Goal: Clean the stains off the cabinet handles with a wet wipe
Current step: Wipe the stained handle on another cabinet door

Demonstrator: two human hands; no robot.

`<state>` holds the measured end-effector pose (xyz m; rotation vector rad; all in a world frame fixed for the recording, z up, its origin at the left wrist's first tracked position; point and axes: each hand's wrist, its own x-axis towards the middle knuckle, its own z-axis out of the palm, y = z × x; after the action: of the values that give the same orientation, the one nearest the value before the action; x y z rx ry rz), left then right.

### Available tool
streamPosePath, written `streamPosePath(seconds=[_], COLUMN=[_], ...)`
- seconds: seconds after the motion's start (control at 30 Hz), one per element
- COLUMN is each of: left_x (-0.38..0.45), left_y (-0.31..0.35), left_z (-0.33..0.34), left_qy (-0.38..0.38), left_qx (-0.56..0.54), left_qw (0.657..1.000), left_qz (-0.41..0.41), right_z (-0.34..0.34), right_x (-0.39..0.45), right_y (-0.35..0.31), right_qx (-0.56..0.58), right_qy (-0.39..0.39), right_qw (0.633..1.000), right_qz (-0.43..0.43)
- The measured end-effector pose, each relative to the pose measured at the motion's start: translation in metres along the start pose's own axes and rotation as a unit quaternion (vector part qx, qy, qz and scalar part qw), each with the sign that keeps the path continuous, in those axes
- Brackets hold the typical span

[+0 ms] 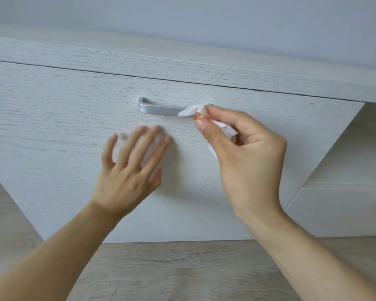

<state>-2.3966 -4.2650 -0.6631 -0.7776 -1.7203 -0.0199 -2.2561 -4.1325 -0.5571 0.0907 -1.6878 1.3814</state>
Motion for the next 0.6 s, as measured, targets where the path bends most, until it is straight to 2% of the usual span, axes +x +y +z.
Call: streamPosePath(seconds=[0.07,0.2,0.3,0.47,0.6], left_x=[-0.007,0.003,0.015,0.046,0.107], left_y=[-0.005,-0.022,-0.038,-0.062,-0.088], left_z=[-0.007,-0.024,-0.044,-0.089,-0.122], left_qy=[-0.009,-0.03,-0.081,-0.216,-0.276], left_qx=[0.01,-0.007,-0.045,-0.135,-0.196], left_qw=[0.999,0.998,0.993,0.962,0.935], left_qz=[0.051,0.062,0.069,0.097,0.107], right_z=[0.0,-0.007,-0.013,-0.016,-0.018], right_x=[0.007,0.035,0.065,0.116,0.164], right_y=[-0.001,-0.009,-0.026,-0.066,-0.096], right_qx=[-0.016,-0.073,-0.11,-0.147,-0.17], right_qy=[0.013,0.05,0.067,0.032,-0.026], right_qw=[1.0,0.996,0.991,0.988,0.971], right_qz=[-0.012,-0.035,-0.023,0.043,0.164])
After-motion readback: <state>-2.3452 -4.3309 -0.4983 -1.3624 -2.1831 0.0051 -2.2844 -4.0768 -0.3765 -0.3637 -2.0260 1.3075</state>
